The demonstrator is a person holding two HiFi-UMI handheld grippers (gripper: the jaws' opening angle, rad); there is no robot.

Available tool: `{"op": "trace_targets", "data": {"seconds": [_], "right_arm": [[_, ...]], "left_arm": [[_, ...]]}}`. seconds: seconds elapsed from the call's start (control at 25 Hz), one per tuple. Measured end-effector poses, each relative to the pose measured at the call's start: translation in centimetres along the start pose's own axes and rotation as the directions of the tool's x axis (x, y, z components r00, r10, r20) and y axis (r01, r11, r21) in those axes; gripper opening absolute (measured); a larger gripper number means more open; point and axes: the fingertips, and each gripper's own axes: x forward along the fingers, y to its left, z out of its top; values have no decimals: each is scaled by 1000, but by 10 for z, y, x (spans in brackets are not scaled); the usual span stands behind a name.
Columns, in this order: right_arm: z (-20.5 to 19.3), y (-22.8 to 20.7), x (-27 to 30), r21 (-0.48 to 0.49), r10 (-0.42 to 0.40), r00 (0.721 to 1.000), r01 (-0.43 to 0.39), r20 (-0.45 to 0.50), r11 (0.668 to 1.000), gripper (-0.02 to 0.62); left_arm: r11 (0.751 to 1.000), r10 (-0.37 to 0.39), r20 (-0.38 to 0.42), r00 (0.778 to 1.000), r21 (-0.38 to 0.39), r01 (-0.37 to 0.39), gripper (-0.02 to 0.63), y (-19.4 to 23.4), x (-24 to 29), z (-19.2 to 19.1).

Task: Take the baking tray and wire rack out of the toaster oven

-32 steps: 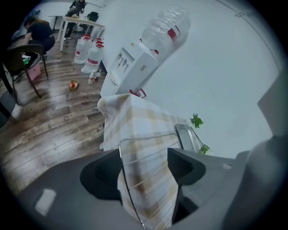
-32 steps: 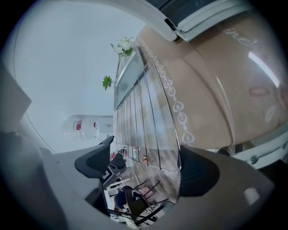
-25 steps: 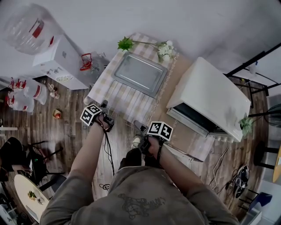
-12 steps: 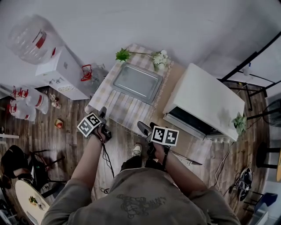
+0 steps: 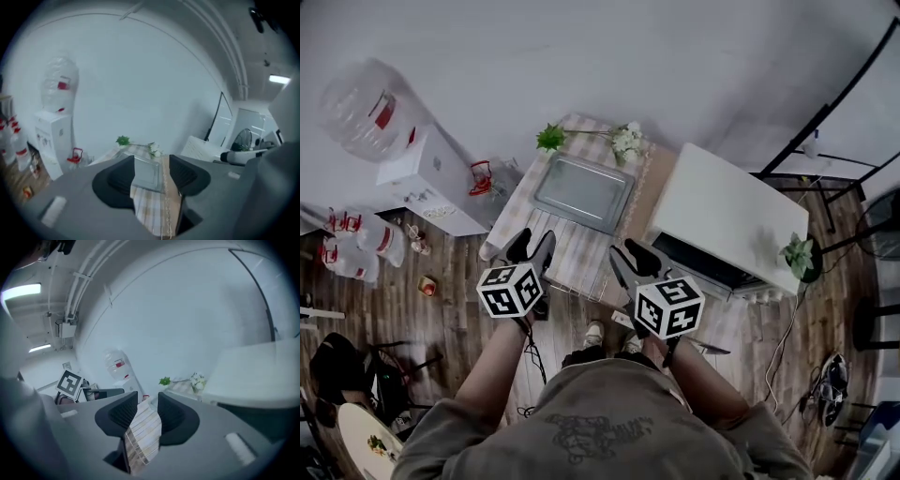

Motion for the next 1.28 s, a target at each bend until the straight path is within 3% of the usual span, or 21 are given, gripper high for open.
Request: {"op": "trace_targets", "data": {"seconds": [0.12, 0.28, 0.56, 0.76, 0.96, 1.04, 1.28], "right_arm": [[36, -1, -23, -73, -17, 996, 23, 85, 997, 143], [80, -7, -60, -175, -57, 979, 92, 194, 980, 103], [139, -28, -136, -211, -159, 910, 253, 383, 944, 51], [158, -42, -192, -222, -247, 848, 384, 469, 896, 29], [161, -49, -241, -219, -321, 782, 495, 534, 841, 29], [160, -51, -257, -200, -338, 760, 516, 555, 833, 28], [142, -60, -276, -172, -381, 768, 528, 515, 831, 28]], "left_arm": [[984, -111, 35, 993, 144, 105, 216, -51, -3, 31], [940, -247, 74, 966, 262, 220, 193, -113, -9, 67], [829, -417, 111, 902, 453, 328, 141, -196, -21, 110], [781, -498, 125, 858, 495, 381, 83, -238, -21, 124], [736, -567, 126, 814, 521, 432, 87, -276, -22, 129], [716, -591, 119, 798, 534, 450, 76, -293, -25, 130], [671, -631, 69, 773, 549, 499, 21, -322, -16, 110]]}}
